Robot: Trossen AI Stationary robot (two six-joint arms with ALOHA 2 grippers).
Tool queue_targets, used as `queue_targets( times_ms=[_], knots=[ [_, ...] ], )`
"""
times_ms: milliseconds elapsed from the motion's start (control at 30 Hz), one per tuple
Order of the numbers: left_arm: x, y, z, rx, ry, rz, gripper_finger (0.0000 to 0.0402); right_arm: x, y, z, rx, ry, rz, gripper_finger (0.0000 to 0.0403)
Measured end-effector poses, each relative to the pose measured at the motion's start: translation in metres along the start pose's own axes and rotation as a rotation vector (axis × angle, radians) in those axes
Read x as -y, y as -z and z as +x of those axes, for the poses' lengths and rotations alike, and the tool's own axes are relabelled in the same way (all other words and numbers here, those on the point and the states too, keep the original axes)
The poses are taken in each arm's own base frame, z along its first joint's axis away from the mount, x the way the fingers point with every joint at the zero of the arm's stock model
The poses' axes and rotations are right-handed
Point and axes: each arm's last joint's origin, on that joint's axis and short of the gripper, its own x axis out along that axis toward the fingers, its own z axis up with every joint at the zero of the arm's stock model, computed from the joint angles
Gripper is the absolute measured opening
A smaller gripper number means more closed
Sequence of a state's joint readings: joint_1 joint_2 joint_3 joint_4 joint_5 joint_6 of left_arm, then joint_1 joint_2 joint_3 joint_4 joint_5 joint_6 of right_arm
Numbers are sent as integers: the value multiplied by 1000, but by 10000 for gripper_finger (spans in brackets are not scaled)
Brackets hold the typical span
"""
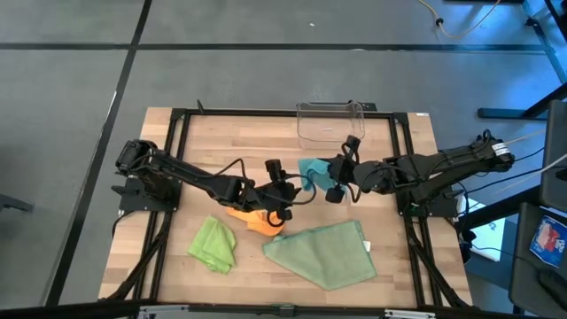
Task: Fold microfiber towels
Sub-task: Fold the blue microfiber cloth
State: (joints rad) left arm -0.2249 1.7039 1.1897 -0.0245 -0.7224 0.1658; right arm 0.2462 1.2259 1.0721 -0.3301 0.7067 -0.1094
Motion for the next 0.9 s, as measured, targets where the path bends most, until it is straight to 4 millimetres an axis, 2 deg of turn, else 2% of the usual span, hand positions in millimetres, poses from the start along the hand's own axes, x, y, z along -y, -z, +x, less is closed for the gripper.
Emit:
queue_targets(
  times_ms=[167,333,567,900],
  knots=[
    [2,-4,3,41,-13,-35,199,0,-1,0,11,1,8,2],
    [-1,-7,2,49,-130,-64,199,0,-1,0,11,1,8,2],
    [-1,-10,0,76,-151,-92,199,0,0,0,1,0,0,2],
    [5,-12,-13,41,-367,-34,199,0,5,0,-42,-4,11,2]
  ],
)
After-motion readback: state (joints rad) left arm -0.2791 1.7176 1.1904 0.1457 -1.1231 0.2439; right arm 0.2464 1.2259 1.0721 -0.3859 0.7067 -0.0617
